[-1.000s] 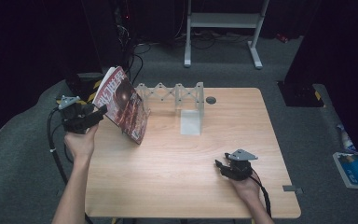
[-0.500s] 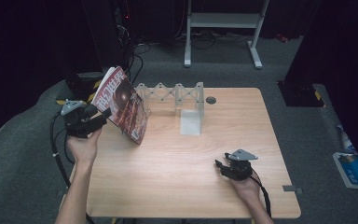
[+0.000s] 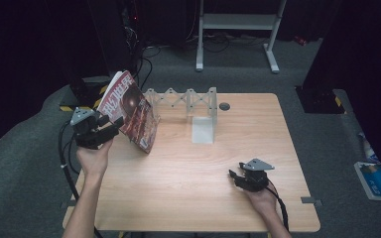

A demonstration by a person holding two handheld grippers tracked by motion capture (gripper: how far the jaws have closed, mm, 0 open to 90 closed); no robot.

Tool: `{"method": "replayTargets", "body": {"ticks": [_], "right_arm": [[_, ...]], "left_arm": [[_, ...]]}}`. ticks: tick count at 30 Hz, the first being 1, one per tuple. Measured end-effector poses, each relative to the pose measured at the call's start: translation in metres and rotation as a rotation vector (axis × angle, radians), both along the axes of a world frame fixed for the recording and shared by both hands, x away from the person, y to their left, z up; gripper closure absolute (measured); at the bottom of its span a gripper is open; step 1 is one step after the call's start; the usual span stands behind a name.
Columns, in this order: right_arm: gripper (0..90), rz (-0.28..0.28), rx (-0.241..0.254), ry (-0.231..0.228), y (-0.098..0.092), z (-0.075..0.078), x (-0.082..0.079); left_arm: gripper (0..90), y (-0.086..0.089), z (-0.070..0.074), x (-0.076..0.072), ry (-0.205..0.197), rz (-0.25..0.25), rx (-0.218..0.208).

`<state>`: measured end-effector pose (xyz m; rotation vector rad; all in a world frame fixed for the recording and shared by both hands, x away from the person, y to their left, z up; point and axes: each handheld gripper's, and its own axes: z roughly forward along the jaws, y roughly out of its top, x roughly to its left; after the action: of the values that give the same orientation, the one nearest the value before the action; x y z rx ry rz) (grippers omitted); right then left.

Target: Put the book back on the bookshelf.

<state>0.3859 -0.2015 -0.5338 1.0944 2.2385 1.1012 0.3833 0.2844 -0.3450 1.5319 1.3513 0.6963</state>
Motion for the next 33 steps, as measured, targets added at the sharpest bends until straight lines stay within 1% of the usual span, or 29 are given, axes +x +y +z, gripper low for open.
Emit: {"method": "replayTargets", "body": {"ticks": [7, 10, 14, 19, 21, 25, 29, 31, 33], "right_arm": [[45.2, 0.001, 0.000, -0.002, 0.000, 0.000, 0.000], [45.2, 0.001, 0.000, -0.001, 0.000, 0.000, 0.000], [45.3, 0.001, 0.001, -0.001, 0.000, 0.000, 0.000], [45.3, 0.001, 0.001, -0.002, 0.000, 0.000, 0.000], [45.2, 0.001, 0.001, -0.001, 0.000, 0.000, 0.000], [45.2, 0.001, 0.000, -0.002, 0.000, 0.000, 0.000], [45.2, 0.001, 0.001, -0.001, 0.000, 0.000, 0.000], [45.3, 0.001, 0.001, -0.001, 0.000, 0.000, 0.000], [45.2, 0.001, 0.001, -0.001, 0.000, 0.000, 0.000]], "left_arm": [[38.4, -0.006, -0.003, -0.001, 0.001, -0.011, -0.009], [37.4, -0.009, -0.004, 0.001, 0.006, -0.019, 0.001], [36.2, -0.013, -0.005, 0.002, 0.010, -0.028, 0.001], [34.6, -0.022, -0.009, 0.006, 0.026, -0.058, 0.002], [34.1, -0.025, -0.010, 0.006, 0.026, -0.064, 0.005], [34.0, -0.028, -0.011, 0.007, 0.028, -0.064, 0.010], [33.3, -0.033, -0.013, 0.008, 0.031, -0.077, 0.010], [32.6, -0.037, -0.014, 0.008, 0.032, -0.083, 0.019], [32.1, -0.041, -0.015, 0.008, 0.032, -0.091, 0.038]]}}
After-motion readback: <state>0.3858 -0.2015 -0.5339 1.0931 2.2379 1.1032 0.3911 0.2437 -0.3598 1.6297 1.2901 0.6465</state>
